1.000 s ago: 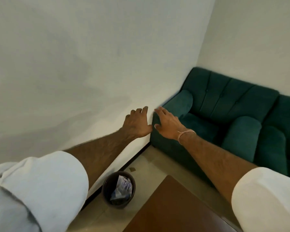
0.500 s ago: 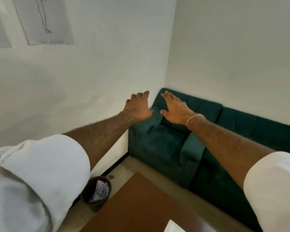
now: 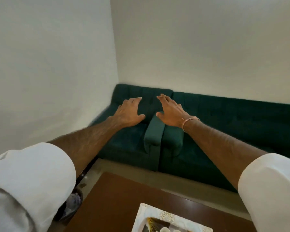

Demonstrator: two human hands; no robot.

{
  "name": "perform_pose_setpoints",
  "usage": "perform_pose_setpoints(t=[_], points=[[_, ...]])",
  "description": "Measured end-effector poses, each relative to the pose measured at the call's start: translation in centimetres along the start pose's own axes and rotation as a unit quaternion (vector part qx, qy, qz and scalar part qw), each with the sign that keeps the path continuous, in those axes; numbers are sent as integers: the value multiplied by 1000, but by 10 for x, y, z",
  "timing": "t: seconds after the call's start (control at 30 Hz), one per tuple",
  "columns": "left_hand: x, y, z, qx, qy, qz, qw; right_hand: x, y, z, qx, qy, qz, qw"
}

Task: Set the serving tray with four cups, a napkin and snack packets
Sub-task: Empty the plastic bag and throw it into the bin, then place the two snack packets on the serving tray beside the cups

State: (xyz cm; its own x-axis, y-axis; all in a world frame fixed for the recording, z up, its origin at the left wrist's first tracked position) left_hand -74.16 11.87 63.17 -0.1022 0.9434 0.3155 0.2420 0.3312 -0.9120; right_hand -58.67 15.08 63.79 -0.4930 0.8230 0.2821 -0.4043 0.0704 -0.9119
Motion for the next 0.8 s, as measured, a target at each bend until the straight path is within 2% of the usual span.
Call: perform_pose_setpoints(t=[0.13, 0.37, 0.8], points=[[4, 62, -46, -26, 29, 38, 998, -35, 14, -67, -7, 55, 2, 998], [-22, 214, -150, -61, 75, 140, 985, -131, 68, -218, -5, 160, 33, 987], [-160, 525, -355, -71, 129, 338, 929, -408, 198, -499, 35, 345, 114, 931]])
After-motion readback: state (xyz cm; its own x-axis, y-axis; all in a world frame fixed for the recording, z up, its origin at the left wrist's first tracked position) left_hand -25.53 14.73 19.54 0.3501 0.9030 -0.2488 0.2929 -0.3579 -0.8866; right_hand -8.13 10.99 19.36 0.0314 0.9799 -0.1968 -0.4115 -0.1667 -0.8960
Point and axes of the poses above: each hand's wrist, its own x-axis towards the middle knuckle, its own y-axis out of the palm, z = x × y, the point moved 9 cm from there along x, towards the middle knuckle, and after that the axes turned 5 degrees about -z, right-handed, at the moved point
